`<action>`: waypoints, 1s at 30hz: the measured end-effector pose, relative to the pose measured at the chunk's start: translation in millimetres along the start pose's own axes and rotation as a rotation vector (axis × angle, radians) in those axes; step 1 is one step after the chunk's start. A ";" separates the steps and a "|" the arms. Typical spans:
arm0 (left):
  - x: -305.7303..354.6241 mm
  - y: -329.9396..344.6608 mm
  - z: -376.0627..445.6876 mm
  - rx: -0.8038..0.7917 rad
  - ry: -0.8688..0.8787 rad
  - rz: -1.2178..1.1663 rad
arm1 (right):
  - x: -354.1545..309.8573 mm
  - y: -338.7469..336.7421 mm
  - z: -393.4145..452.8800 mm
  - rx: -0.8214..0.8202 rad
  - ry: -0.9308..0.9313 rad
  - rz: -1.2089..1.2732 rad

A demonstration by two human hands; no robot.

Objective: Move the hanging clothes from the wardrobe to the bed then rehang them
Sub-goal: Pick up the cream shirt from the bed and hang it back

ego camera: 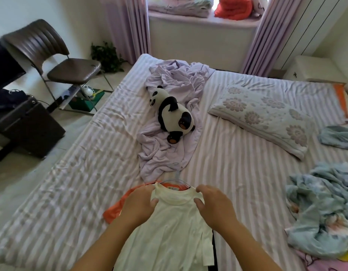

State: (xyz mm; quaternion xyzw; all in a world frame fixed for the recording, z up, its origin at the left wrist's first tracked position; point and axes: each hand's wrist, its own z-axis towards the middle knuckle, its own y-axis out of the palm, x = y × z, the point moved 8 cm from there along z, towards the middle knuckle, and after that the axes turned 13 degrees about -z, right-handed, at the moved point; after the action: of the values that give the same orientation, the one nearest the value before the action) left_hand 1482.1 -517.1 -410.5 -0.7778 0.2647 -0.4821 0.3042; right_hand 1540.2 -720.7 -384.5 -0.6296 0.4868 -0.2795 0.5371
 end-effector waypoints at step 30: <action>-205.6 178.0 243.6 -0.132 -0.076 0.090 | 82.3 292.3 201.6 -0.242 0.228 -0.052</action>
State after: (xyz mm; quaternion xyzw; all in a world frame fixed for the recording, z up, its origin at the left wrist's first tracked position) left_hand 1601.7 -439.1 -746.6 -0.8011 0.3190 -0.4196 0.2835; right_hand 1655.6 -699.5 -729.6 -0.6661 0.5583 -0.3023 0.3915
